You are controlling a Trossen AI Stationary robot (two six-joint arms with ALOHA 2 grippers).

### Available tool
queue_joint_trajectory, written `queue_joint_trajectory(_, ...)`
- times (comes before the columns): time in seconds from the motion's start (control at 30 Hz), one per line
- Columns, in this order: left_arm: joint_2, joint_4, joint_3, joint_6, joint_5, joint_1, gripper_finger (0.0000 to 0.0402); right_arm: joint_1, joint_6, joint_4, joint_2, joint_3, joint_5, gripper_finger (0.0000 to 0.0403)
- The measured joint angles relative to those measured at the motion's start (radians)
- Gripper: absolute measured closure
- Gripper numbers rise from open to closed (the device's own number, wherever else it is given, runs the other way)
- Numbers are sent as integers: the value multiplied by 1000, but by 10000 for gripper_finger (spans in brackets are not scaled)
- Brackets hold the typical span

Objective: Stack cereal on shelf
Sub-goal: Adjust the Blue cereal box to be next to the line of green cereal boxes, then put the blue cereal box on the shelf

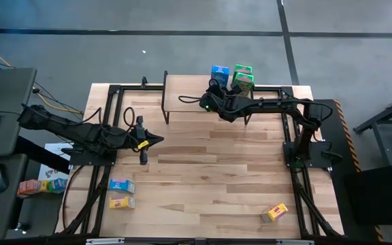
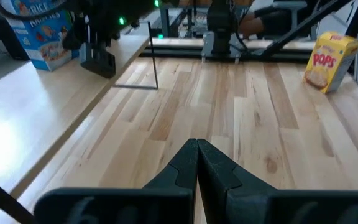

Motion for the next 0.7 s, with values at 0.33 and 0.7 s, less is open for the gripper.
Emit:
queue_joint_trajectory(0.33, -1, -3, 0, 27, -74, -1, 402, 30, 0, -93, -40, -3, -26, 403)
queue_joint_trajectory(0.7, -67, -87, 0, 6, -85, -1, 402, 276, 341, -681, -123, -3, 11, 403)
